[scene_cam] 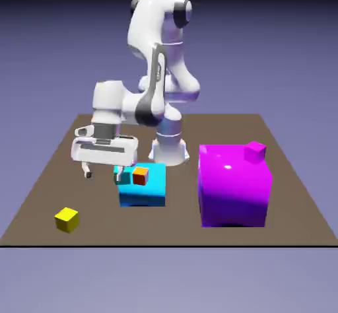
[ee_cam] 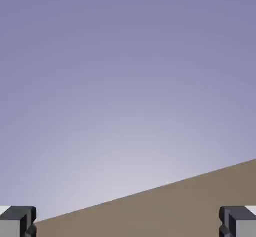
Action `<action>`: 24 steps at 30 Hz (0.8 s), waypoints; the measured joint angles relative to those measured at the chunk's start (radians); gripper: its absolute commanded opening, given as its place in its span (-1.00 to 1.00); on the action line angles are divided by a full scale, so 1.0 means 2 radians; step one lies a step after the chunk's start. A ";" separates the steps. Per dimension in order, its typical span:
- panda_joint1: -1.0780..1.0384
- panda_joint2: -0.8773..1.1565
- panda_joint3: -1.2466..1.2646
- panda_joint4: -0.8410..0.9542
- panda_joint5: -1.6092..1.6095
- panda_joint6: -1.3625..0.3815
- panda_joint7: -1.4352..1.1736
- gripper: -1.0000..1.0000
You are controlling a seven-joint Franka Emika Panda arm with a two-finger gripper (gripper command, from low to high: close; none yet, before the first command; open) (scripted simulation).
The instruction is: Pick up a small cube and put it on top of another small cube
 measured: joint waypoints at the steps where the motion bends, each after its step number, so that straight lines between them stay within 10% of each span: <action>1: -0.004 0.018 -0.006 0.009 0.012 -0.002 -0.012 0.00; 15: -0.108 0.238 0.034 0.129 0.156 0.028 -0.153 0.00; 16: -0.111 0.242 0.038 0.132 0.159 0.030 -0.156 -1.00; 24: -0.029 0.134 -0.039 0.073 0.091 -0.029 -0.090 -1.00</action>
